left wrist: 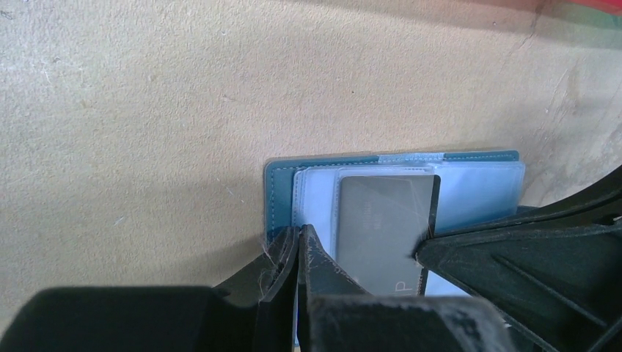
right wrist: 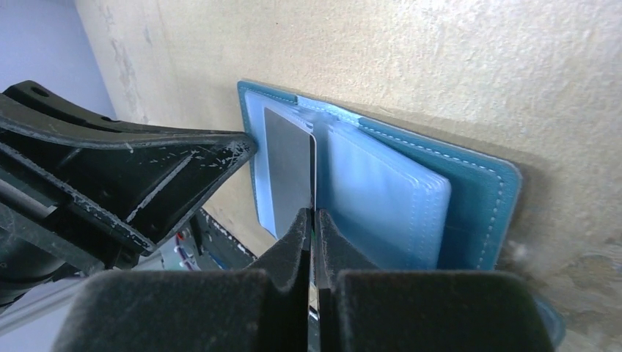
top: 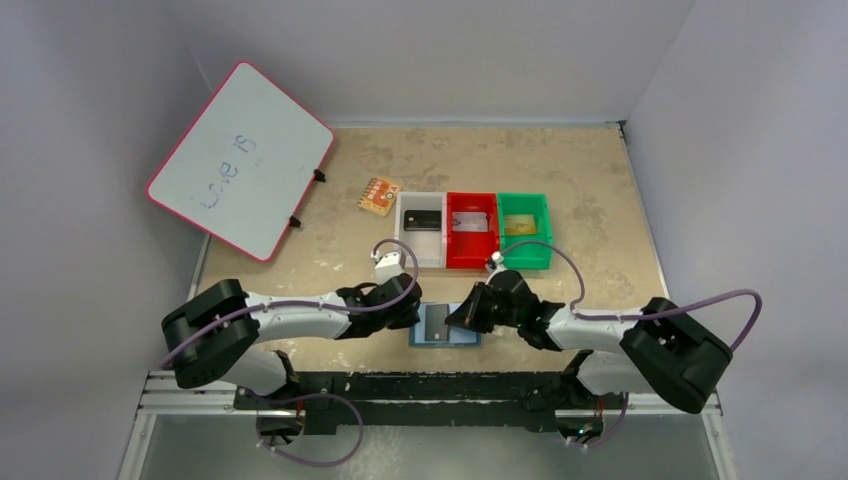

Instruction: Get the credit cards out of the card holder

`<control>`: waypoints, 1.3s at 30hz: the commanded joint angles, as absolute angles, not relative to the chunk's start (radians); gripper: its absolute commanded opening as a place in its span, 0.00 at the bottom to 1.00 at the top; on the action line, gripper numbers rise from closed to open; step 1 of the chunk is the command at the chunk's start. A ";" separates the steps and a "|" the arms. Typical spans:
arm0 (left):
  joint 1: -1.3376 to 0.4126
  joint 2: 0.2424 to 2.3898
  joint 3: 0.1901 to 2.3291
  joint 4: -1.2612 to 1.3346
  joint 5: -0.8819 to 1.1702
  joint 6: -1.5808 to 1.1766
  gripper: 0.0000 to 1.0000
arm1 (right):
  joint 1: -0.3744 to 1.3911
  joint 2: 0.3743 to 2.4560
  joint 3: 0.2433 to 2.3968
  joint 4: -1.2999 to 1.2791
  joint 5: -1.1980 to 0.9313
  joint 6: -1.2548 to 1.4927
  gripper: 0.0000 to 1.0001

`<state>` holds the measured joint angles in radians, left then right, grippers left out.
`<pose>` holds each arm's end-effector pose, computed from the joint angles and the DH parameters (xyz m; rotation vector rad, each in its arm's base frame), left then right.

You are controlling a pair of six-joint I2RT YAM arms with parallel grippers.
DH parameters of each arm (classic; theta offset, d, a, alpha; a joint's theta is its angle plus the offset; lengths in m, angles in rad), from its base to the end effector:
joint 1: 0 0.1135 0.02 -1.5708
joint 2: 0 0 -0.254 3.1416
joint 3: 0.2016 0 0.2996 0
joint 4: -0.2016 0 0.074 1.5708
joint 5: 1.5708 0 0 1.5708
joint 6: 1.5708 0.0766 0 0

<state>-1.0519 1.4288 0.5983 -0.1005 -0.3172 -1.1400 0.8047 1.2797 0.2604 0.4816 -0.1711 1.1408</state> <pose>0.1764 -0.2608 0.0710 -0.2443 2.5109 -0.5580 0.1850 0.2111 0.0617 0.2864 2.3873 1.2433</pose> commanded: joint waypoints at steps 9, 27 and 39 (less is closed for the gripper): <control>-1.060 1.330 0.650 -0.147 -0.366 -1.082 0.28 | 0.793 1.331 0.302 0.468 -0.190 1.111 0.00; -1.077 1.503 0.632 -0.150 -0.310 -1.128 0.10 | 0.790 1.347 0.280 0.495 -0.181 1.131 0.00; -1.084 1.484 0.577 -0.160 -0.327 -1.099 0.03 | 0.742 1.270 0.223 0.520 -0.226 1.136 0.00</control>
<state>-1.0771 1.4666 0.6224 -0.0639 -0.3138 -1.1259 0.7628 1.3029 0.2424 0.5285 -0.2134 1.1450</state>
